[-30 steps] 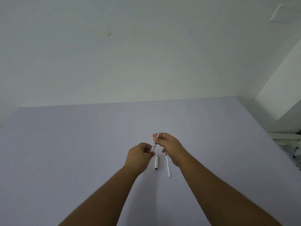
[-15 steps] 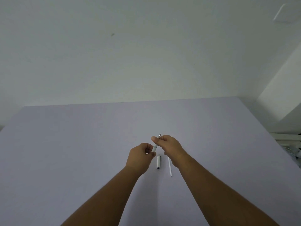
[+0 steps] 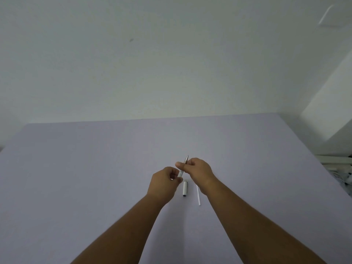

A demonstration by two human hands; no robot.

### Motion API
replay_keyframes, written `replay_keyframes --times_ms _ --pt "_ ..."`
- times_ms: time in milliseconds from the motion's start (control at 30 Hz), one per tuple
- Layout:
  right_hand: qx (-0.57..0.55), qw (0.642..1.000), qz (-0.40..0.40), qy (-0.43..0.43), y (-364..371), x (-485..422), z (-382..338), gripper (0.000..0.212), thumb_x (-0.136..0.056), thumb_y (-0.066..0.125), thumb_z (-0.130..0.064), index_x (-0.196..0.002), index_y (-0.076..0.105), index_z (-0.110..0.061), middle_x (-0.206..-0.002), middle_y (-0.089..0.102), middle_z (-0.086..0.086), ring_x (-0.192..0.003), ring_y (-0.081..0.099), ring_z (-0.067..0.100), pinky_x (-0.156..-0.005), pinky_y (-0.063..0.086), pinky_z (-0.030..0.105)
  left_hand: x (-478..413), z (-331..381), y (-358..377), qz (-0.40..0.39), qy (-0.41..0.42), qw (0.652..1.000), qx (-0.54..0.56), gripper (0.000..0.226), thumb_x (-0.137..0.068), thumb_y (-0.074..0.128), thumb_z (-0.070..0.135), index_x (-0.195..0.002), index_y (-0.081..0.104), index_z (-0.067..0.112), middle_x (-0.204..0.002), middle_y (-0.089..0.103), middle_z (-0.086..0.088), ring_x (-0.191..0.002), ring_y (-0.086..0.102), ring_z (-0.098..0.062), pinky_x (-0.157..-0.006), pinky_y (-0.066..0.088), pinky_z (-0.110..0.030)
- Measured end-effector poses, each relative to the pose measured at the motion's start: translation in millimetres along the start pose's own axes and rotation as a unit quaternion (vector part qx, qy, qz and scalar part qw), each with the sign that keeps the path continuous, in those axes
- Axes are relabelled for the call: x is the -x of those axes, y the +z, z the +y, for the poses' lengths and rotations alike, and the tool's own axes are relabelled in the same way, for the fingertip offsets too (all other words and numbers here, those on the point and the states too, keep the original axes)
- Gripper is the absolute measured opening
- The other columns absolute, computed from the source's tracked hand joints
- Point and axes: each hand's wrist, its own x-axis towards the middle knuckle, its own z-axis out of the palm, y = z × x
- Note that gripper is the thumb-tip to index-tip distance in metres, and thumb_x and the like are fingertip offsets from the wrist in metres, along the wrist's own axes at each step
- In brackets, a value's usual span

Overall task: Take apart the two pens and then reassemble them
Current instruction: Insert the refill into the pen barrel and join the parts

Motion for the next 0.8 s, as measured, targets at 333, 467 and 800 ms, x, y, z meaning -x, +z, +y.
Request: replay_keyframes --times_ms 333,467,800 --pt "-0.042 0.999 -0.027 -0.001 -3.7 0.3 1.0 0.020 -0.081 0.067 -0.043 -0.071 0.061 -0.026 -0.079 0.062 -0.011 -0.079 0.055 0.006 -0.068 0.041 0.025 -0.7 1.2 -0.7 0.000 -0.004 1.000 0.005 0.007 -0.083 0.066 0.023 -0.088 0.061 0.024 -0.074 0.057 0.017 -0.067 0.054 0.000 -0.055 0.038 -0.013" --pt "-0.046 0.998 -0.042 -0.015 -6.8 0.0 0.8 0.008 -0.085 0.063 -0.035 -0.086 0.069 -0.029 -0.091 0.067 -0.012 -0.086 0.058 0.006 -0.069 0.042 0.022 -2.9 1.2 -0.2 -0.005 -0.005 1.000 0.005 0.009 -0.083 0.066 0.023 -0.091 0.063 0.022 -0.074 0.057 0.015 -0.065 0.054 -0.002 -0.054 0.040 -0.015" --pt "-0.028 0.999 -0.016 -0.011 -9.3 -3.9 -3.1 0.010 -0.086 0.064 -0.034 -0.086 0.068 -0.025 -0.088 0.066 -0.011 -0.087 0.058 0.006 -0.078 0.042 0.027 -8.6 2.4 3.3 0.010 0.009 0.999 -0.029 0.006 -0.084 0.064 0.025 -0.086 0.059 0.025 -0.070 0.054 0.016 -0.060 0.051 -0.002 -0.052 0.036 -0.016"
